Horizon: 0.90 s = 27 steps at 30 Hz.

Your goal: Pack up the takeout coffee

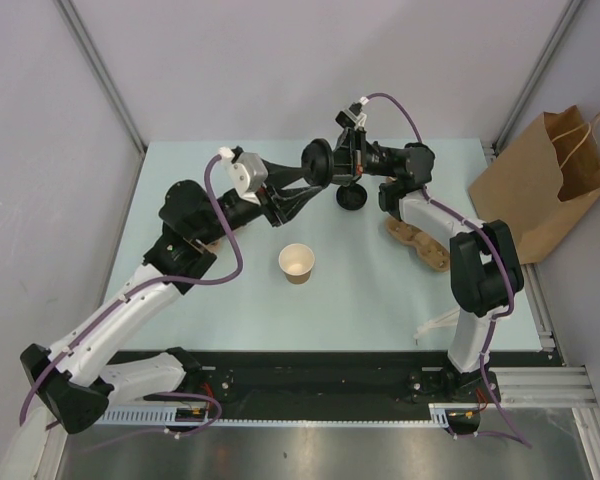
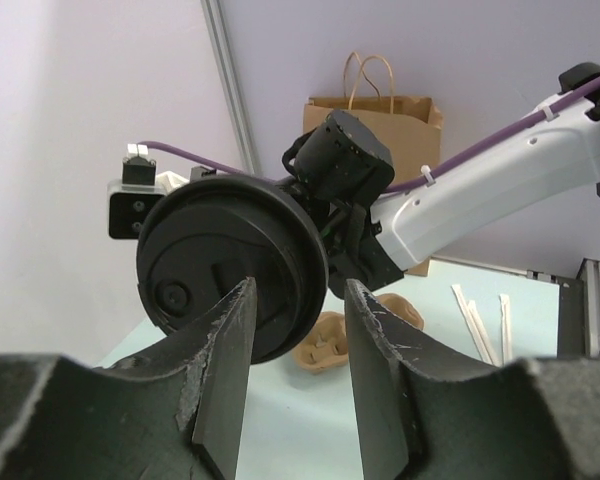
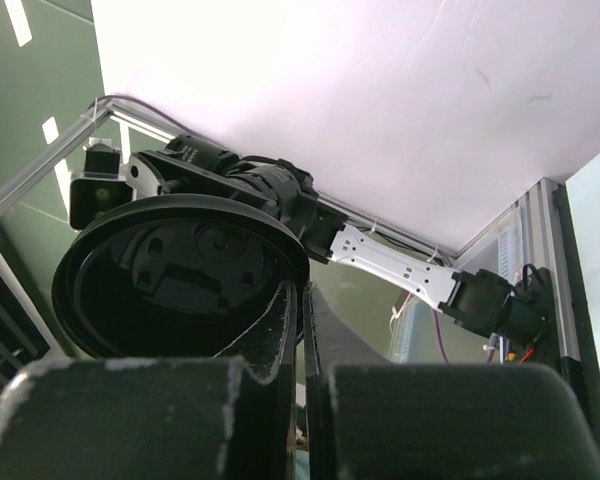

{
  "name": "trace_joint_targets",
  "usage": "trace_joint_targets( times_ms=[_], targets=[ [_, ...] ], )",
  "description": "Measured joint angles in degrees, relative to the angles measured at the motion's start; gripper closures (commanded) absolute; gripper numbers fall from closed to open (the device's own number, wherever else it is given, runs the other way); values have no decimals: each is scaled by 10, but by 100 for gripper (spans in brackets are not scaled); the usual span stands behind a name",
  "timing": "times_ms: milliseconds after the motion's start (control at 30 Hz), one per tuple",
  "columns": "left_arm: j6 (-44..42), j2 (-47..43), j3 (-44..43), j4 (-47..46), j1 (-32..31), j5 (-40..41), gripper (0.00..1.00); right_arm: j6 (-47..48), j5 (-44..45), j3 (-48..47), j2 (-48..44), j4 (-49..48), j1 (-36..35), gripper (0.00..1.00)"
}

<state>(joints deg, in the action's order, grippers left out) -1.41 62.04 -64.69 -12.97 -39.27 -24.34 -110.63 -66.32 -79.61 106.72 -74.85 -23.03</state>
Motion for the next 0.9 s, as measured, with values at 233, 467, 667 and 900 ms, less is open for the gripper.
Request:
trace_joint_targets(
  times_ms=[233,467,667,900],
  targets=[
    [0,8,-16,-1,-5,2,58,12,0,0,0,0,0,100],
    [0,20,-18,0,-12,3,72,17,0,0,0,0,0,100],
    [3,21,-18,2,-16,15,99,23,-1,0,0,-1,0,100],
    [2,24,-23,11,-19,23,100,28,0,0,0,0,0,94]
  ],
)
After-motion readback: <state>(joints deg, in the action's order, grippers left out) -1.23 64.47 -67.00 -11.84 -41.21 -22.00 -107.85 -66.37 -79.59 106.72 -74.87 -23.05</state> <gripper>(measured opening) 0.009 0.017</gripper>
